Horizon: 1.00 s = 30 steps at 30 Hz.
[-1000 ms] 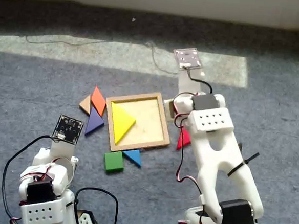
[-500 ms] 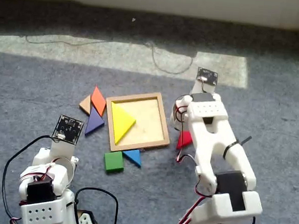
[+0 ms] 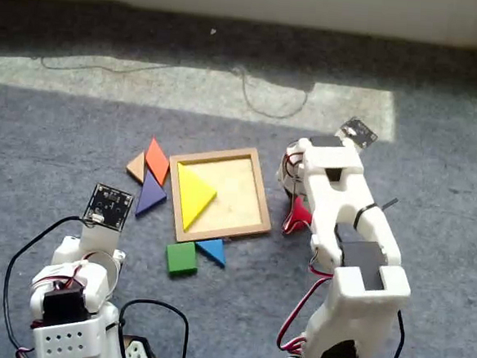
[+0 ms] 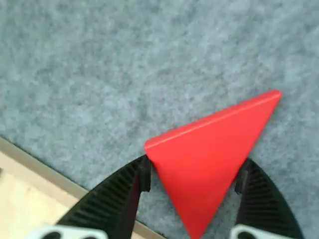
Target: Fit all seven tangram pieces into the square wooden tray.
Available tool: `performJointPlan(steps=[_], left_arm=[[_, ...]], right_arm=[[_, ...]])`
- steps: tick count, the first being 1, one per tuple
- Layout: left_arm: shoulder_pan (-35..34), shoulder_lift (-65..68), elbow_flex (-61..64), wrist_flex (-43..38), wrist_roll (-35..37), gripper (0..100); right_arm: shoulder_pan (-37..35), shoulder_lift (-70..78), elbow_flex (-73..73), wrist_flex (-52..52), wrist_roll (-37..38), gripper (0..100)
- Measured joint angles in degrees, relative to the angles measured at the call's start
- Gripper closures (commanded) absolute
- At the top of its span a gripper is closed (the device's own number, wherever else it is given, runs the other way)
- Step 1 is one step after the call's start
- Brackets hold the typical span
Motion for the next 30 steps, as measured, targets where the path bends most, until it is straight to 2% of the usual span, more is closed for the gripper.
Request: performJointPlan(steps=[7, 18, 25, 30], left_arm=[[0.00, 0.00, 0.00, 0.00, 0.00, 99], [0.00, 0.00, 0.00, 0.00, 0.00, 99], [0.00, 0.00, 0.00, 0.00, 0.00, 99], [0.00, 0.00, 0.00, 0.00, 0.00, 99]], right_arm=[[1.32, 7.30, -7.30, 1.05, -1.58, 72.8], [3.08, 7.74, -12.31, 5.45, -1.58, 72.7], [4.40, 7.74, -12.40, 3.08, -3.34, 58.9], [4.40, 7.74, -12.40, 2.73, -3.52, 58.5]])
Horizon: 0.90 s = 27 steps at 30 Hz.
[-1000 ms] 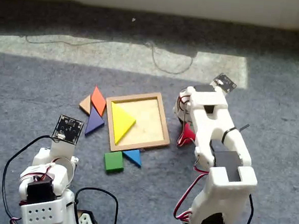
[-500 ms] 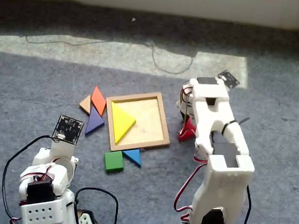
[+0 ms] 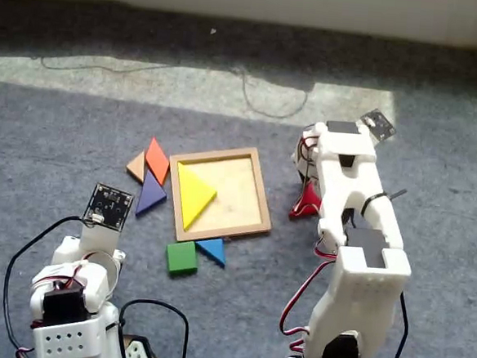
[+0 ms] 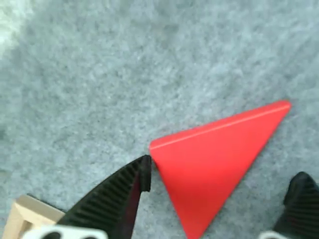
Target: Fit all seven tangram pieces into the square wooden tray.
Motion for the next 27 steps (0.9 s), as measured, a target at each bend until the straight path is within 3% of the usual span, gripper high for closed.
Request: performJointPlan(steps=[9, 23, 27], left_arm=[[0.00, 0.00, 0.00, 0.00, 0.00, 99], [0.00, 0.00, 0.00, 0.00, 0.00, 99], [0.00, 0.00, 0.00, 0.00, 0.00, 99]], right_arm=[[0.18, 0.00, 0.00, -6.86, 0.00, 58.5], [1.93, 0.09, 1.49, -7.03, -1.58, 58.5], [2.11, 0.09, 1.49, -7.03, -1.76, 64.2]])
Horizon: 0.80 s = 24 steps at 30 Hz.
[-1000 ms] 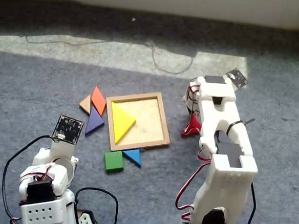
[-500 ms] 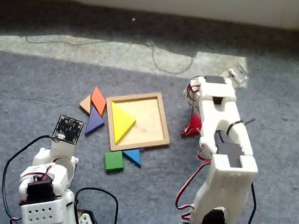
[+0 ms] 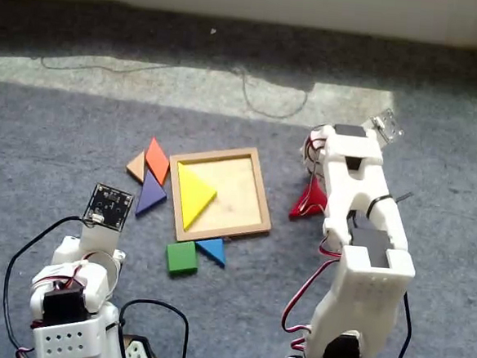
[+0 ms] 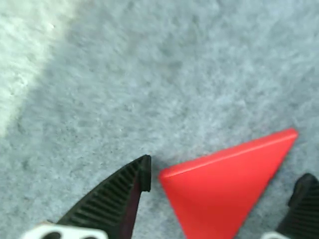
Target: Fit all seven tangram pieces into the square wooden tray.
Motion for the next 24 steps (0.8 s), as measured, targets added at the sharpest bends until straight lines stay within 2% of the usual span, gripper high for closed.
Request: performJointPlan(steps=[4, 14, 24], left_arm=[[0.00, 0.00, 0.00, 0.00, 0.00, 99], [0.00, 0.00, 0.00, 0.00, 0.00, 99], [0.00, 0.00, 0.00, 0.00, 0.00, 99]], right_arm=[[0.00, 0.00, 1.67, 0.00, 0.00, 73.1], [0.44, -0.97, 2.02, 1.41, 0.09, 73.8], [-0.97, -2.73, -8.35, 17.49, 0.09, 73.8]])
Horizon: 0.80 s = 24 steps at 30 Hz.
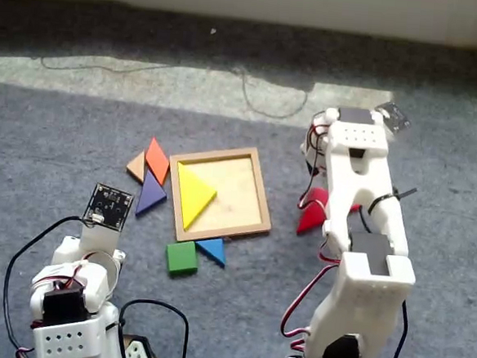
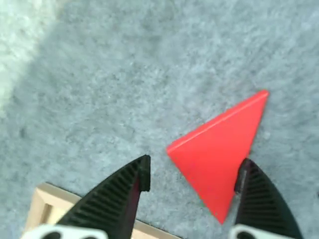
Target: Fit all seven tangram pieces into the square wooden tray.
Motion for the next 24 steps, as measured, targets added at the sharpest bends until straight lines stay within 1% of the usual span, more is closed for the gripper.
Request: performJointPlan(steps=[6, 9, 12, 17, 20, 24], left_arm=[[0.00, 0.00, 0.00, 0.00, 0.00, 99], [0.00, 0.00, 0.00, 0.00, 0.00, 99], [0.00, 0.00, 0.00, 0.00, 0.00, 99], [0.00, 0.00, 0.00, 0.00, 0.00, 99], [0.00, 0.00, 0.00, 0.00, 0.00, 99], [0.00, 0.00, 0.00, 0.00, 0.00, 99]], right_arm=[[-4.66, -0.09, -0.70, 1.41, 0.00, 73.5], [-5.63, -0.09, -0.70, 1.41, 0.00, 73.5], [-4.66, -0.09, -0.70, 1.41, 0.00, 71.6], [-1.32, -0.09, -0.70, 1.41, 0.00, 61.1], [-1.49, 0.53, -0.70, 1.41, 0.00, 60.6], [-1.41, 5.89, -0.70, 1.32, 0.00, 60.6]])
